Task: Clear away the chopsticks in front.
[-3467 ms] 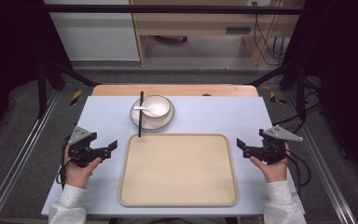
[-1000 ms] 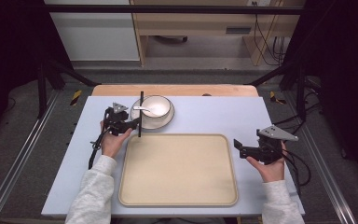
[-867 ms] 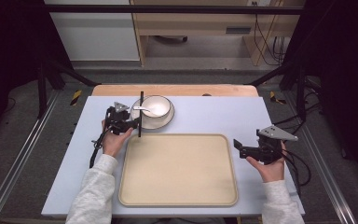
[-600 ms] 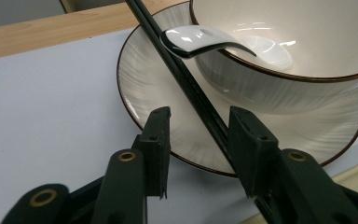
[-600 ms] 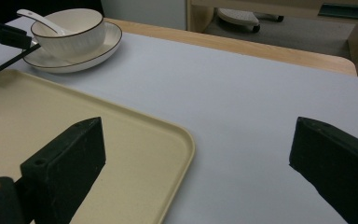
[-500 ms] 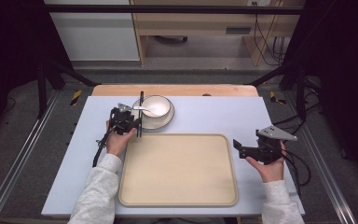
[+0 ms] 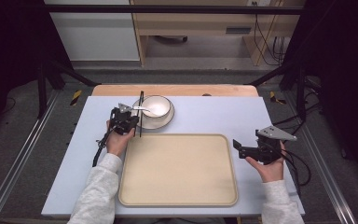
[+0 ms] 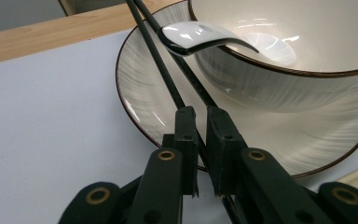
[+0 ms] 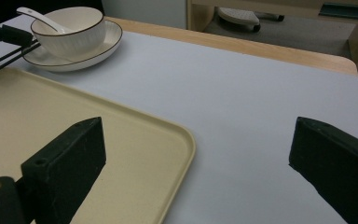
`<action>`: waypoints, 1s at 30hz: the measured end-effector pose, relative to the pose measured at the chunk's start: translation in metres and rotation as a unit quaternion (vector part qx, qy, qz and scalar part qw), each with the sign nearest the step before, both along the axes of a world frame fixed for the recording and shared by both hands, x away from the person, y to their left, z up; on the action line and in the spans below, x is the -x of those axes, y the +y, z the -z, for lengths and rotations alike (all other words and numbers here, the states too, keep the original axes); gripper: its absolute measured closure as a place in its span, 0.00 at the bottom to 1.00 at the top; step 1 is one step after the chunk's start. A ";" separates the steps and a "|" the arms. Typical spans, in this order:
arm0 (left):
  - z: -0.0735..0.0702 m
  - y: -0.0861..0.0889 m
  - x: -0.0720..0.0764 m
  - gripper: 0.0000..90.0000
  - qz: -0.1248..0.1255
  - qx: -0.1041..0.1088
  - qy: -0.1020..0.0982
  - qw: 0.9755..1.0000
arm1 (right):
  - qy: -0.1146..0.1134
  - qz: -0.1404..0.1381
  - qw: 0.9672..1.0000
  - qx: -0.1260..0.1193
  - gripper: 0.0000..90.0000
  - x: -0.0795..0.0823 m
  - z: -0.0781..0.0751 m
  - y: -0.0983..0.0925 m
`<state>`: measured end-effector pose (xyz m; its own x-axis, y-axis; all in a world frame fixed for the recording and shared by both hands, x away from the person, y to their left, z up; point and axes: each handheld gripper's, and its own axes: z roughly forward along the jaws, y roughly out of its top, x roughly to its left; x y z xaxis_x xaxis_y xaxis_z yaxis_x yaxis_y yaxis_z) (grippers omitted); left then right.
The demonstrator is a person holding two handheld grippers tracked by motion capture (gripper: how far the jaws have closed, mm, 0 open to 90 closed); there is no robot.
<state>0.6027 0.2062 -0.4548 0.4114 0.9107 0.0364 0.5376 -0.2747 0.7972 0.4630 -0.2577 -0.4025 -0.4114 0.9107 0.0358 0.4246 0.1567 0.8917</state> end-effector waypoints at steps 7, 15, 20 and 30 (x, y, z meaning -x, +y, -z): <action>0.000 0.002 -0.001 0.90 -0.006 -0.005 0.001 1.000 | 0.000 0.000 1.000 0.000 0.05 0.000 0.000 0.000; -0.007 -0.001 -0.008 0.84 0.002 -0.018 0.008 1.000 | 0.001 -0.001 1.000 0.001 0.05 0.000 0.000 0.000; -0.011 -0.006 -0.019 0.84 -0.001 -0.037 0.017 0.999 | -0.001 -0.001 1.000 0.000 0.05 0.000 -0.001 -0.001; -0.006 -0.011 -0.028 0.89 -0.009 -0.044 0.028 0.999 | -0.002 -0.003 1.000 0.000 0.05 0.001 -0.001 -0.002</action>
